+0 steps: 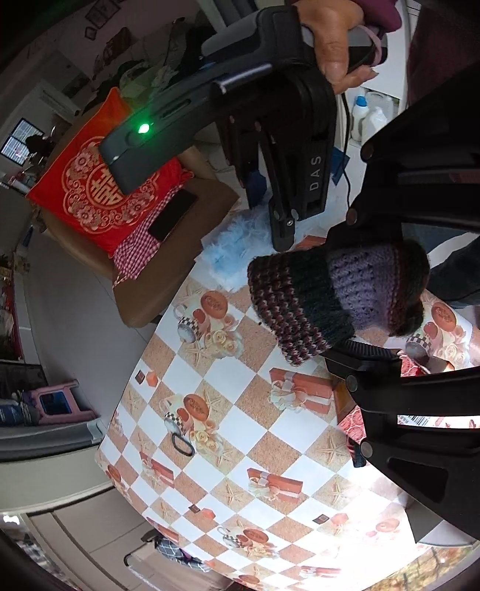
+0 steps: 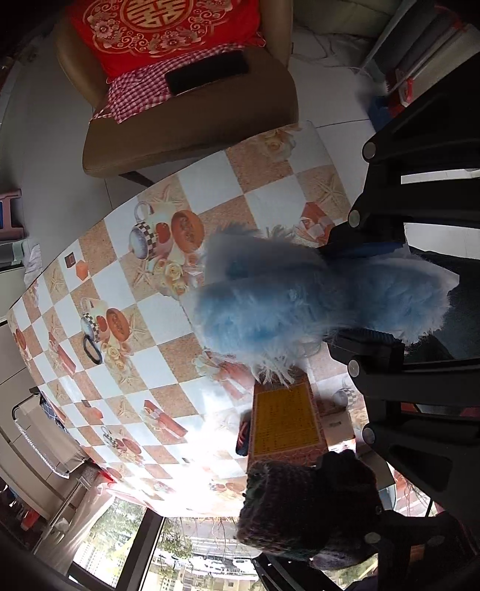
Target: Organize soft objects
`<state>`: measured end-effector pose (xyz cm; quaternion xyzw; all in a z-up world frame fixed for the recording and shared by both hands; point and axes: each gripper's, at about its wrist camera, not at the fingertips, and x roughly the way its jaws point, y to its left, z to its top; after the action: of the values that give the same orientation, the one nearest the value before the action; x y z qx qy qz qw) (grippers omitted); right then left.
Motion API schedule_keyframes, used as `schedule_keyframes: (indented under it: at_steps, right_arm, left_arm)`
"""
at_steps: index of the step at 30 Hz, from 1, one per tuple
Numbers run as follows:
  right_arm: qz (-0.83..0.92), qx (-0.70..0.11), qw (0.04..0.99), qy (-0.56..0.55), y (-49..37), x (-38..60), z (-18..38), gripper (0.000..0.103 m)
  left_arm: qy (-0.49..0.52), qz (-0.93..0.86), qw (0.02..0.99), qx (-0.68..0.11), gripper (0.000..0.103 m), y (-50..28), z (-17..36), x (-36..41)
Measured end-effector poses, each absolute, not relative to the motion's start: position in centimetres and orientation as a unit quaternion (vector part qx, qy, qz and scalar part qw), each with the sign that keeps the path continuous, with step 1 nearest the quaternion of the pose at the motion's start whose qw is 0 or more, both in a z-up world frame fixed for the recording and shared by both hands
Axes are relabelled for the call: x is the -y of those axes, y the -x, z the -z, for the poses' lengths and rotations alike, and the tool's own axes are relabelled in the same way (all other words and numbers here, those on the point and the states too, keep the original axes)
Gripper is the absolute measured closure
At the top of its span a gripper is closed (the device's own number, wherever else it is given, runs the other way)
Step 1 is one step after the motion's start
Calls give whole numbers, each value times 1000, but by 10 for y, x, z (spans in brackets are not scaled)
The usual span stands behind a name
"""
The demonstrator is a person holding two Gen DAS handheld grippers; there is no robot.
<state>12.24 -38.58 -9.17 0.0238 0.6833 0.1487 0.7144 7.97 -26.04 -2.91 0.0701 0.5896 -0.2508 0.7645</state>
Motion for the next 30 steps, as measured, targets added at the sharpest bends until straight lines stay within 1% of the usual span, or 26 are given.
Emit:
schedule_keyframes:
  at_steps: [9,19,24,30]
  right_arm:
    - [-165,-700,695,-12,-81,363,102,70]
    - [-245,-706,663,40,-41,316,106,70]
    - [-310,-691,647,84,-22,284,95,70]
    - [-380,-669,618,159,1,243,84,70]
  left_arm:
    - [-79,277,749,-597,61,-30,40,241]
    - [-67,264,753,-599,61,6,40,202]
    - [-56,230,766,-598,61,22,41,174]
    - [-15,188,774,-604,61,38,41,135]
